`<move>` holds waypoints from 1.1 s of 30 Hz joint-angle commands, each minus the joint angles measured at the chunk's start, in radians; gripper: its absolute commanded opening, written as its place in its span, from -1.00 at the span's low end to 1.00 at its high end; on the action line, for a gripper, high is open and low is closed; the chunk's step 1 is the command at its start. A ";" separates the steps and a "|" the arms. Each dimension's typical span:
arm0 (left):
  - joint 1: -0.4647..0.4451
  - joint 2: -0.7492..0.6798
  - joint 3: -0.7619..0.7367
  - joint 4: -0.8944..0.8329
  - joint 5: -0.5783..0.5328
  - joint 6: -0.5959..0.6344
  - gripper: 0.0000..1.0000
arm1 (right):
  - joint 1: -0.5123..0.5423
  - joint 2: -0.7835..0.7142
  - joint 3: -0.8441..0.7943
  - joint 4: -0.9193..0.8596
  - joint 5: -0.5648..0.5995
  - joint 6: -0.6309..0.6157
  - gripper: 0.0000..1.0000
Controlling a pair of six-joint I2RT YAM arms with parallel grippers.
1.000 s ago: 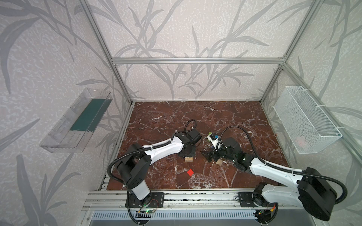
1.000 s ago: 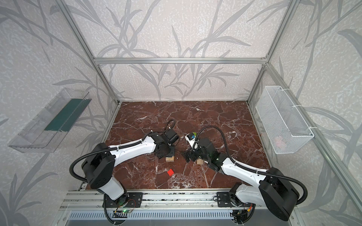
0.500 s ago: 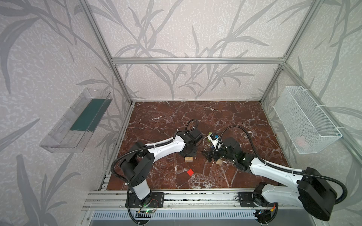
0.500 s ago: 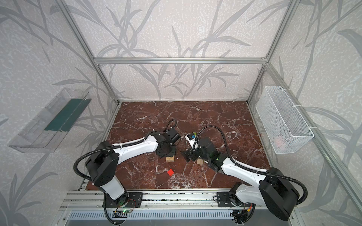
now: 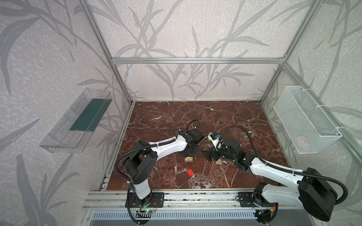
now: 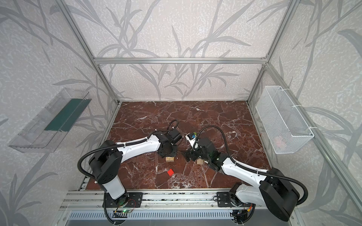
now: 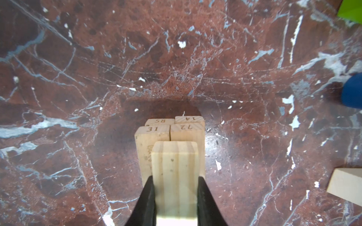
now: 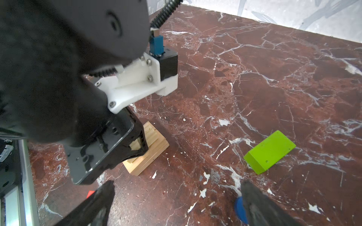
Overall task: Build the wood block tower
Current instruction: 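Lower the pine block with the left gripper onto the paired blocks' tops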
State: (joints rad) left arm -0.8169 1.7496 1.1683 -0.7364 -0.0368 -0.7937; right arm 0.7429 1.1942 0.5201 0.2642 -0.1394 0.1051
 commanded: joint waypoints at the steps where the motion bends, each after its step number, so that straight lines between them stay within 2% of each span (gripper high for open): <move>1: -0.007 0.009 0.026 -0.045 -0.035 0.001 -1.00 | -0.005 -0.022 -0.003 0.006 0.007 0.007 0.98; 19: -0.011 0.012 0.034 -0.038 -0.048 -0.006 -1.00 | -0.006 -0.024 -0.006 0.012 0.003 0.010 0.98; 28: -0.011 0.014 0.031 -0.044 -0.058 -0.009 -0.87 | -0.006 -0.025 -0.008 0.010 0.001 0.011 0.98; 33: -0.011 0.009 0.031 -0.039 -0.054 -0.009 -0.73 | -0.007 -0.027 -0.009 0.012 0.001 0.011 0.98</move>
State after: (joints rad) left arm -0.8238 1.7542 1.1767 -0.7551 -0.0624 -0.7944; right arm 0.7418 1.1938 0.5201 0.2642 -0.1398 0.1081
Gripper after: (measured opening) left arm 0.253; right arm 0.991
